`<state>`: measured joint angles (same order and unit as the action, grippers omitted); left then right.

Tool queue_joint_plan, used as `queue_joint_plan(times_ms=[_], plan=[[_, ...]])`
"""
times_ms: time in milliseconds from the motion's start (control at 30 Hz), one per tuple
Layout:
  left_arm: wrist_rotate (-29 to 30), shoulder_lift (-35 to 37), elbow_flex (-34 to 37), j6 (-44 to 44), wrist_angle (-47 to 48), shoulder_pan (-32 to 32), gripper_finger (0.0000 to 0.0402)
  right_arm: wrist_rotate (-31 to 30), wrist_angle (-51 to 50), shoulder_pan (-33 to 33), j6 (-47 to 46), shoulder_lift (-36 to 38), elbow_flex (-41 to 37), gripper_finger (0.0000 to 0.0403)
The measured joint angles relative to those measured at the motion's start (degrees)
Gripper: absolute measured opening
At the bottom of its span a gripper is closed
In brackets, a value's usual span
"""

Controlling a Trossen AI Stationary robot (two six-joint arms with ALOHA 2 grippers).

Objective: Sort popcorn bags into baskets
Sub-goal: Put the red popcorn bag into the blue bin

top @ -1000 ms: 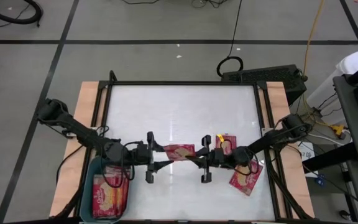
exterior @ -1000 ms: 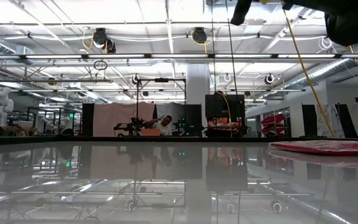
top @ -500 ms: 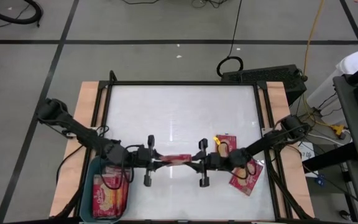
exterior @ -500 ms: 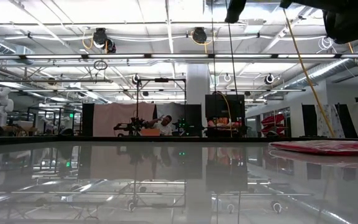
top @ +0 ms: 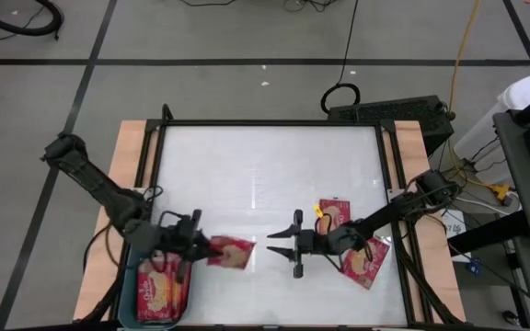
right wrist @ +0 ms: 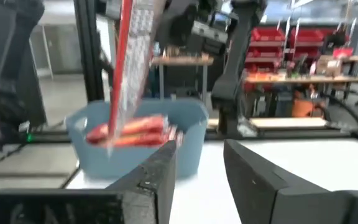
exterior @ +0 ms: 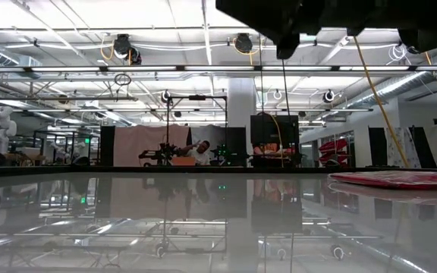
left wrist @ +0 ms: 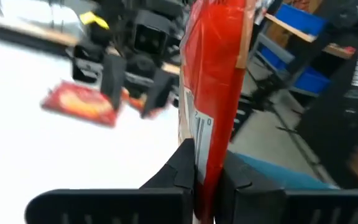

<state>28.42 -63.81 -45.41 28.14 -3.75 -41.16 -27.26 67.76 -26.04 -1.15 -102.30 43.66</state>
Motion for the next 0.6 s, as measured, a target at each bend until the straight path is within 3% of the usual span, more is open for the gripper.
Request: queue_joint_plan(times_ms=[167, 333, 600], plan=[[0.5, 3.4, 0.0, 11.9, 8.3, -8.1, 0.0023, 0.2, -4.4, -0.4, -2.5, 0.0, 0.0, 0.0126], [6.6, 4.9, 0.0, 27.4, 17.0, -17.1, 0.0033, 0.3, -5.1, -0.8, -2.6, 0.0, 0.0, 0.0124], [11.6, 5.0, 0.0, 50.0, 27.3, -27.7, 0.0034, 0.4, -5.1, -0.8, -2.5, 0.0, 0.0, 0.0123]])
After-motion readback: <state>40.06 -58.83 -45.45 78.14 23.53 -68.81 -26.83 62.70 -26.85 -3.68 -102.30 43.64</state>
